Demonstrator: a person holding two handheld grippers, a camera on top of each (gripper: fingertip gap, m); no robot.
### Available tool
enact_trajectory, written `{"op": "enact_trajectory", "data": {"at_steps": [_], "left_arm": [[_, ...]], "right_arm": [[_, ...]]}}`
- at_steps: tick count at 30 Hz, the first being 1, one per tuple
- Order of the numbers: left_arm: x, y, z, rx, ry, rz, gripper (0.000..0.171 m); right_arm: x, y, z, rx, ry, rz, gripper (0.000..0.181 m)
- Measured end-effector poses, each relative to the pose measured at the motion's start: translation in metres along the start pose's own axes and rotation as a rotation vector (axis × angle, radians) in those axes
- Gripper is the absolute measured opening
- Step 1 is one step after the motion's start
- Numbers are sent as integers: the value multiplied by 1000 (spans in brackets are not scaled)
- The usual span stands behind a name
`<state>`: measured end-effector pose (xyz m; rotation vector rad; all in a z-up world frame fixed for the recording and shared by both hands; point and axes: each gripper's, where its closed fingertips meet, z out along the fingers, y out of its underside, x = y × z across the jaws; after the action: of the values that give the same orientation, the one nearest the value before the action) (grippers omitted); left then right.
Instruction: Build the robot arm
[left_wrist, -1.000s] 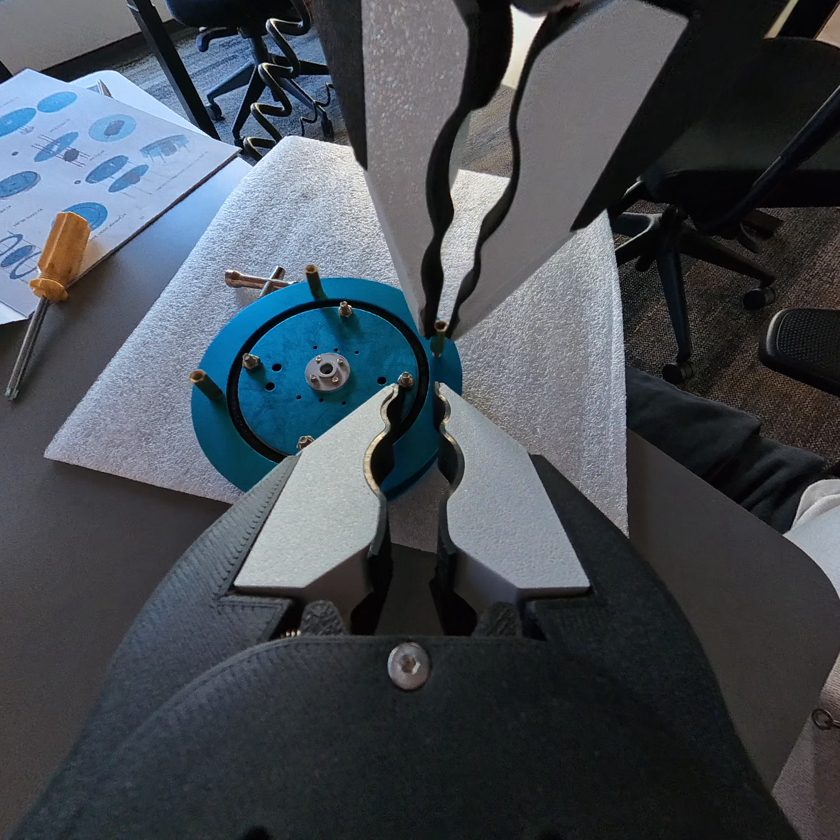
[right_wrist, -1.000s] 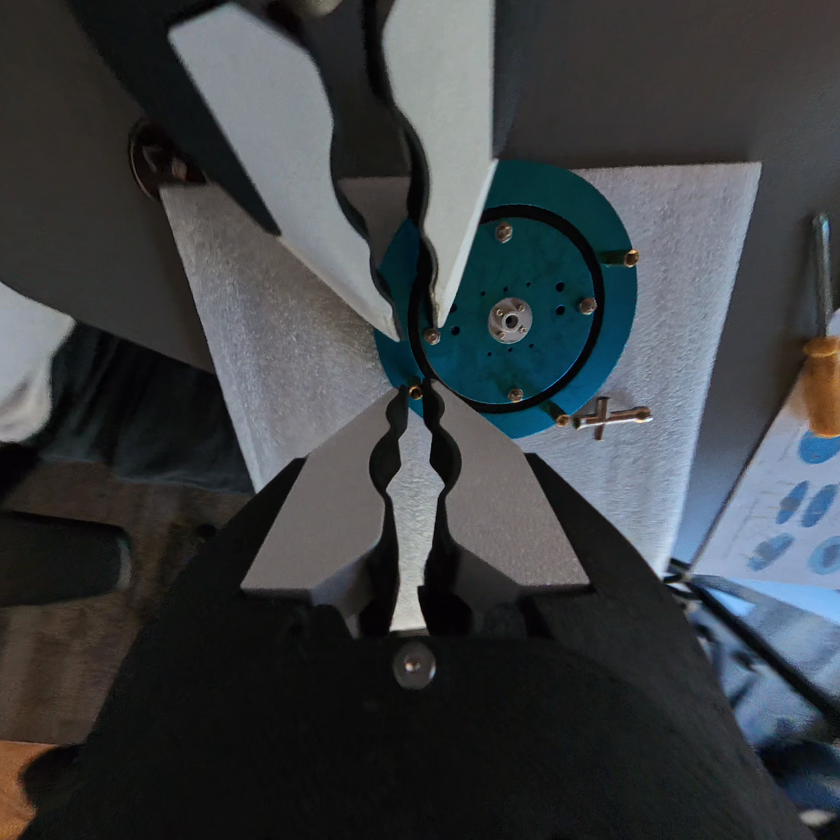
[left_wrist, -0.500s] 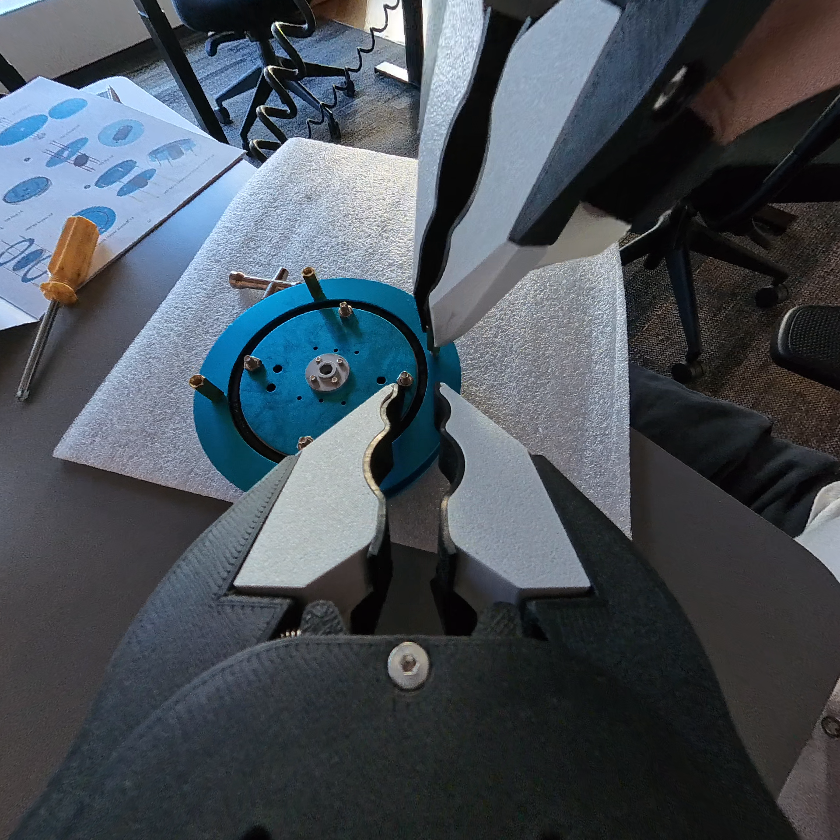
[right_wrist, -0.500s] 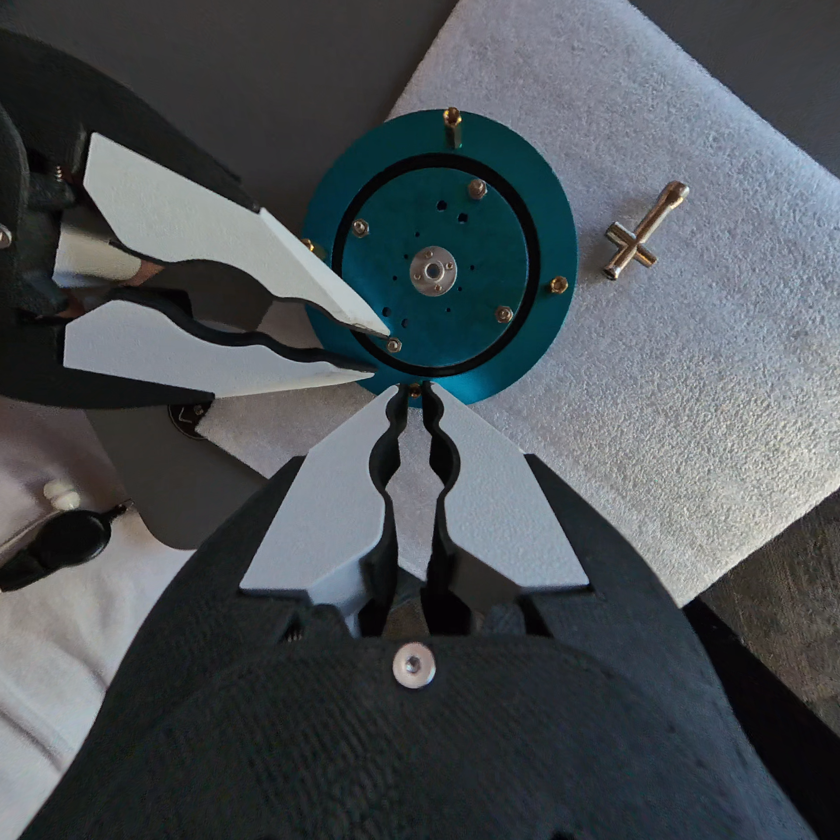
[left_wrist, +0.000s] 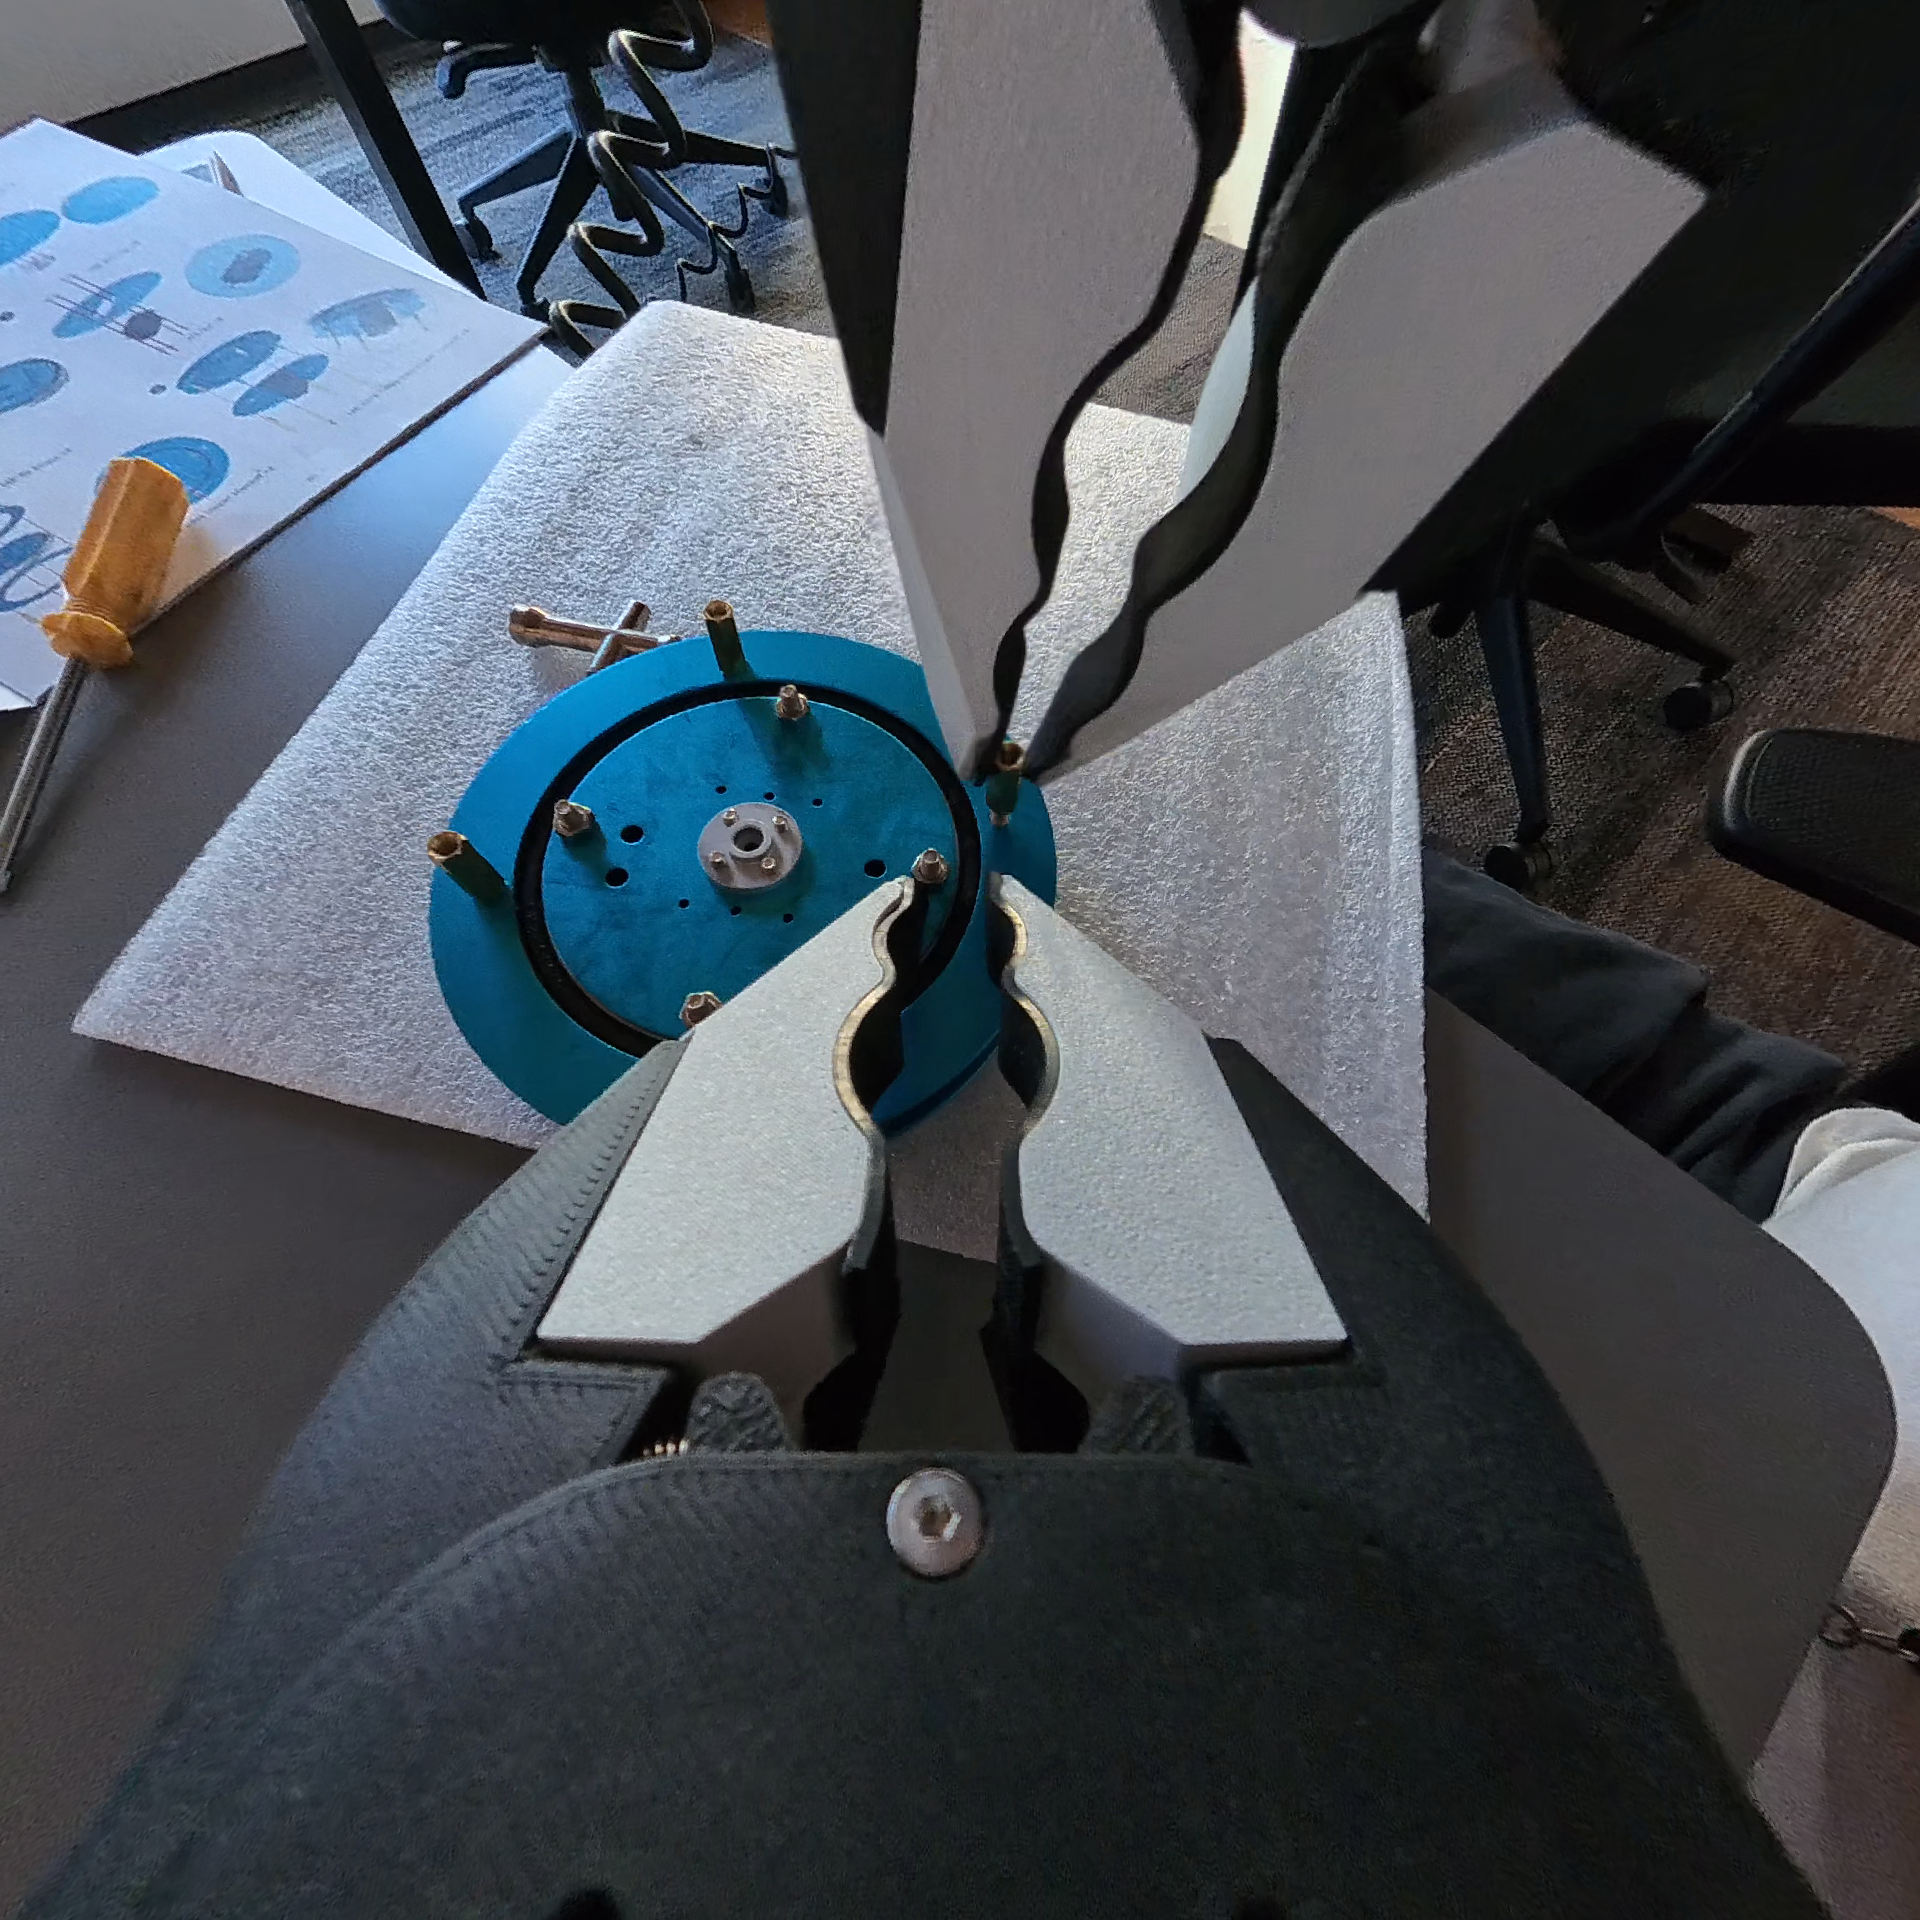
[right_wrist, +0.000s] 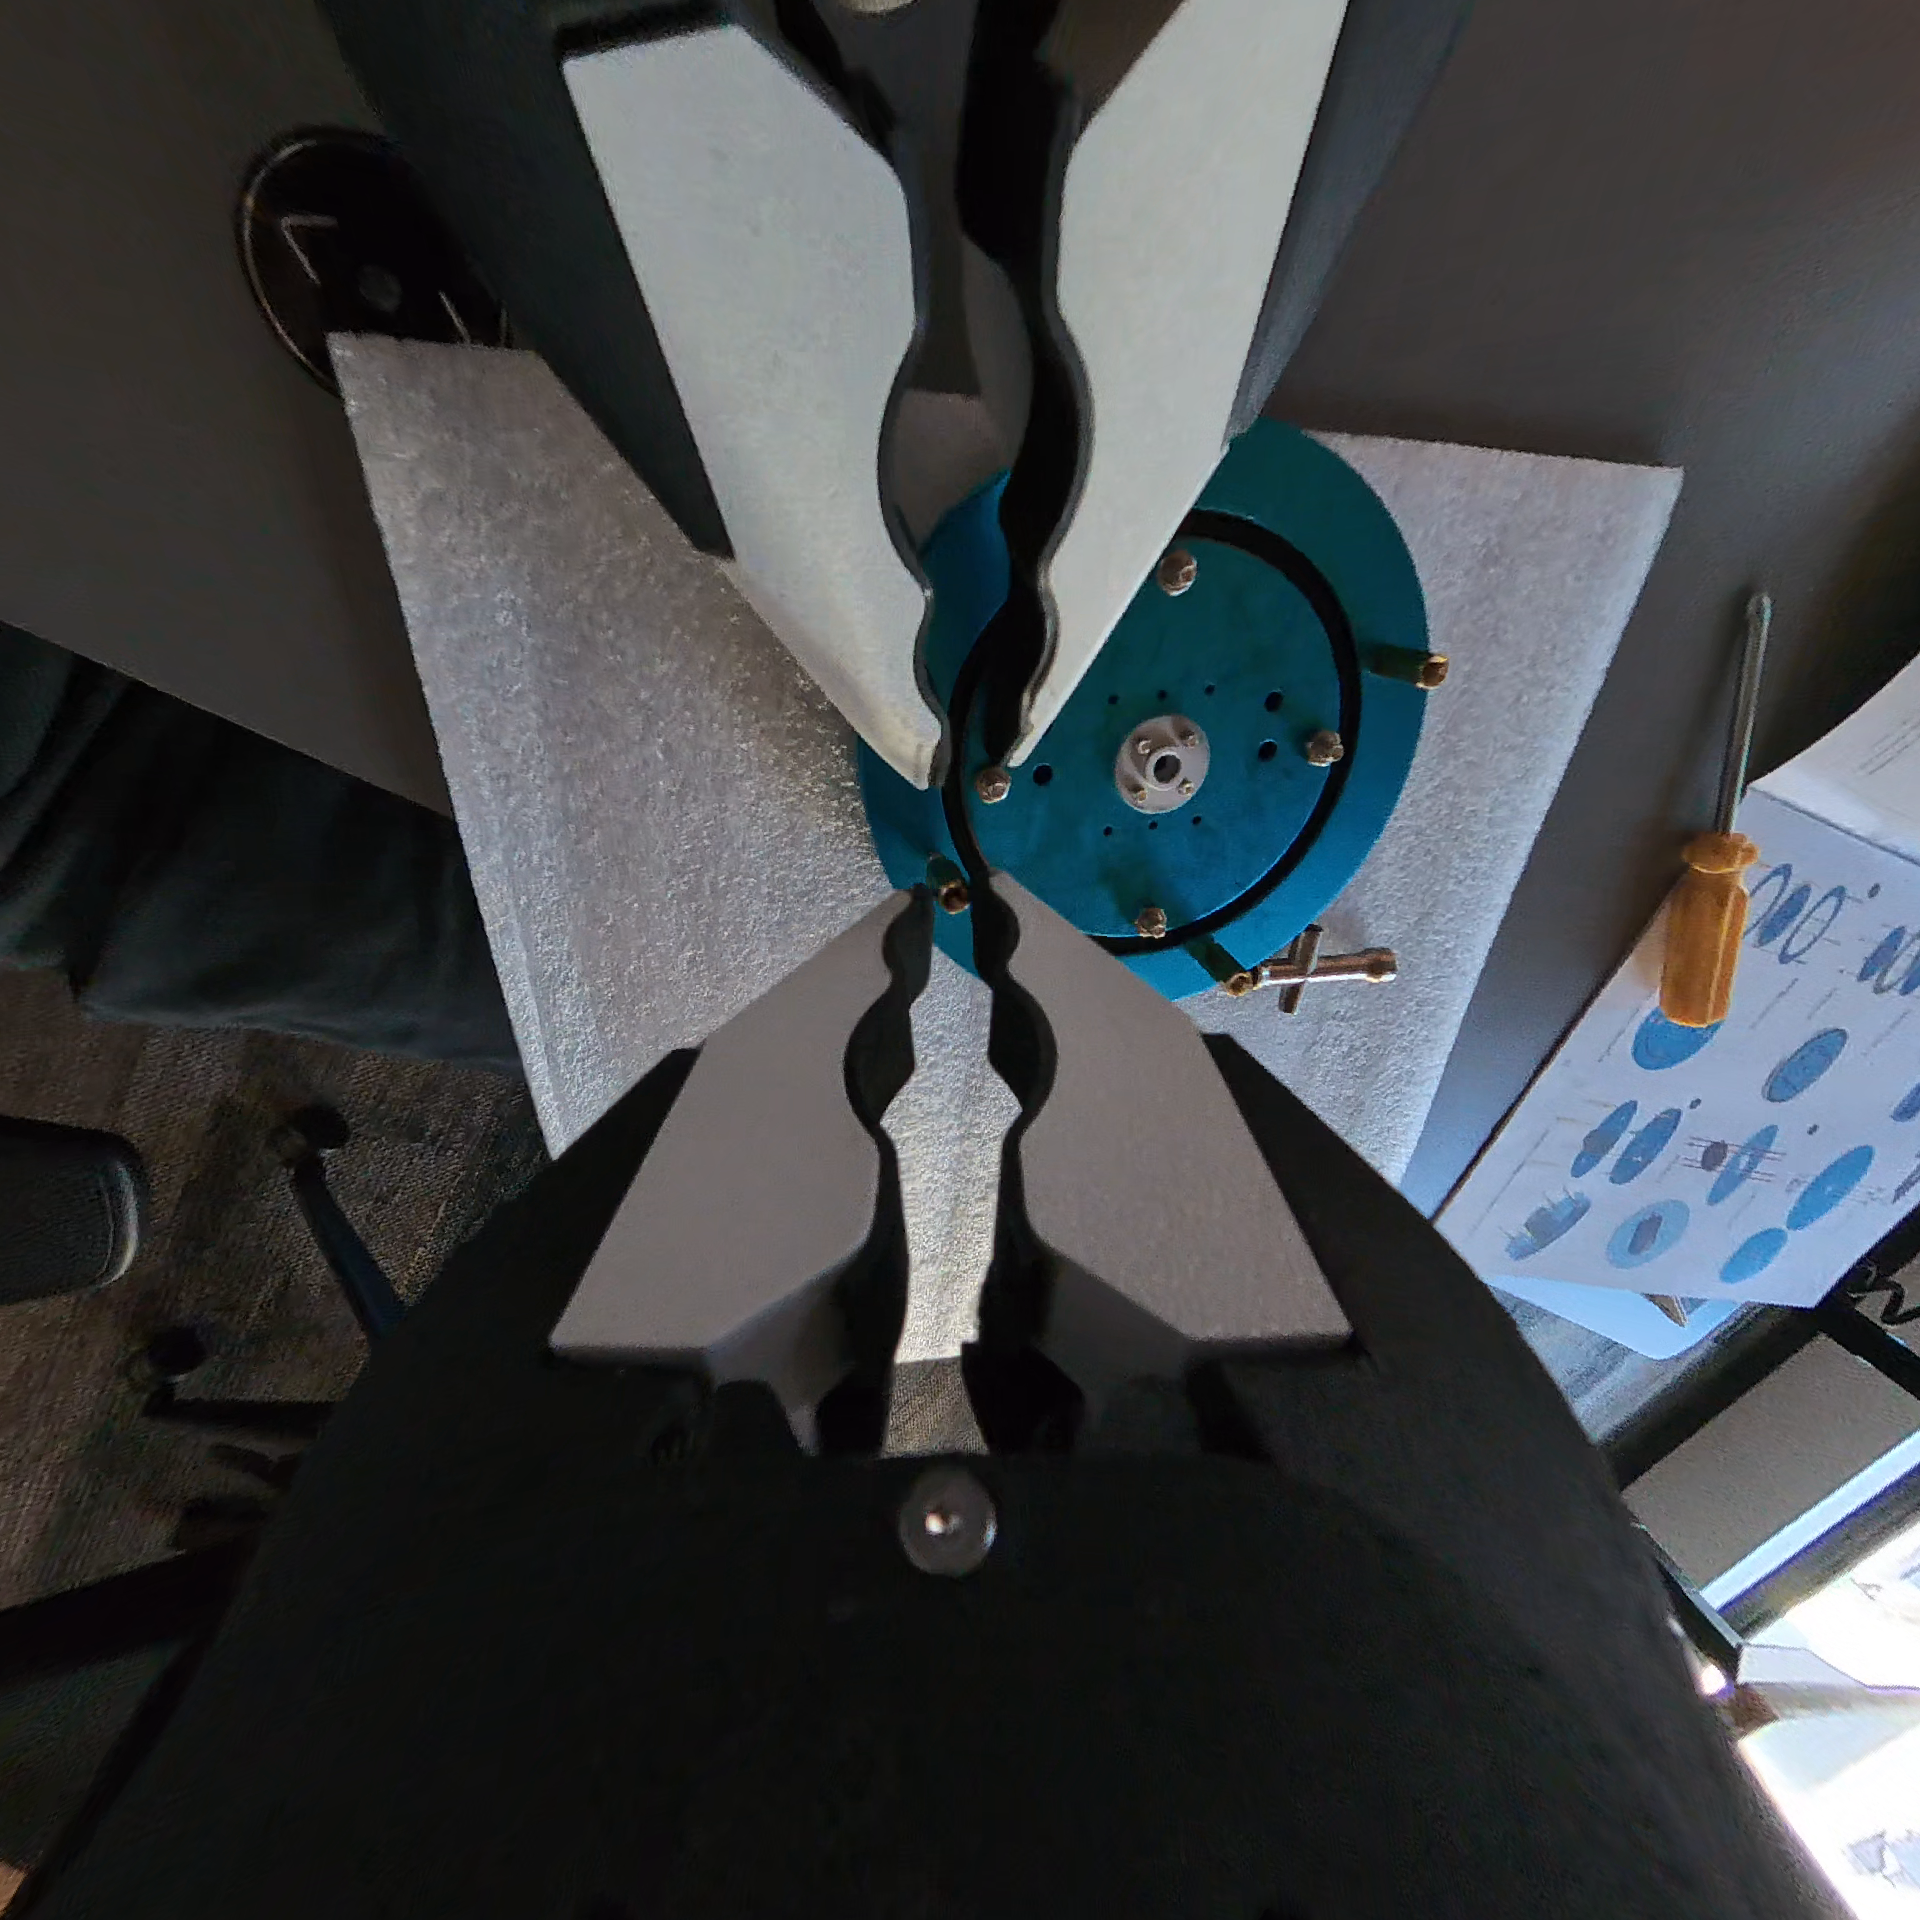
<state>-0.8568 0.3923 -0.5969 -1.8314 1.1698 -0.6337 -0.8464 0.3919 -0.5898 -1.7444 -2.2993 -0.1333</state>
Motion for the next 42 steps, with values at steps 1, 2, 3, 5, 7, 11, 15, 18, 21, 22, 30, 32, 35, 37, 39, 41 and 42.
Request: {"op": "enact_trajectory", "data": {"at_steps": [1, 2, 3, 5, 7, 11, 15, 18, 21, 22, 30, 32, 35, 37, 39, 41, 42], "left_arm": [[0, 0, 0, 1, 6, -8, 10], [0, 0, 0, 2, 13, -17, 9], [0, 0, 0, 2, 20, -25, 9], [0, 0, 0, 1, 23, -26, 9], [0, 0, 0, 1, 15, -18, 9], [0, 0, 0, -1, 3, -7, 9], [0, 0, 0, -2, -8, 0, 8], [-1, 0, 0, -3, -27, 18, 8], [0, 0, 0, -4, -37, 32, 8], [0, 1, 0, -4, -35, 33, 9], [0, 0, 0, -4, -24, 19, 9], [0, 0, 0, -3, -21, 16, 9], [0, 0, 0, -3, -18, 12, 9], [0, 0, 0, -2, -17, 11, 9], [0, 0, 0, -2, -14, 8, 9], [0, 0, 0, -3, -13, 8, 8], [0, 0, 0, -3, -16, 10, 9]], "right_arm": [[0, -1, 0, 0, -10, 9, 6], [0, -1, 1, 0, -22, 34, 6], [-1, -2, 2, 3, -38, 74, 5], [-2, -3, 3, 33, -58, 140, 5], [-2, -3, 4, 71, -51, 208, 5], [-1, 4, 4, 99, -44, 449, 5], [1, 9, 5, 116, -18, 837, 5], [1, 10, 5, 197, -19, 1074, 6], [2, 7, 4, 249, -34, 1006, 6], [2, 5, 2, 260, -49, 932, 6], [4, 1, -1, 136, 87, 143, 13], [3, 2, 2, 115, 49, 135, 10], [4, 10, 6, 47, 37, 117, 7], [3, 8, 6, 51, 20, 138, 7], [1, 6, 7, 72, -32, 240, 6], [-1, 7, 7, 88, -84, 393, 5], [-1, 8, 8, 98, -97, 479, 5]]}}
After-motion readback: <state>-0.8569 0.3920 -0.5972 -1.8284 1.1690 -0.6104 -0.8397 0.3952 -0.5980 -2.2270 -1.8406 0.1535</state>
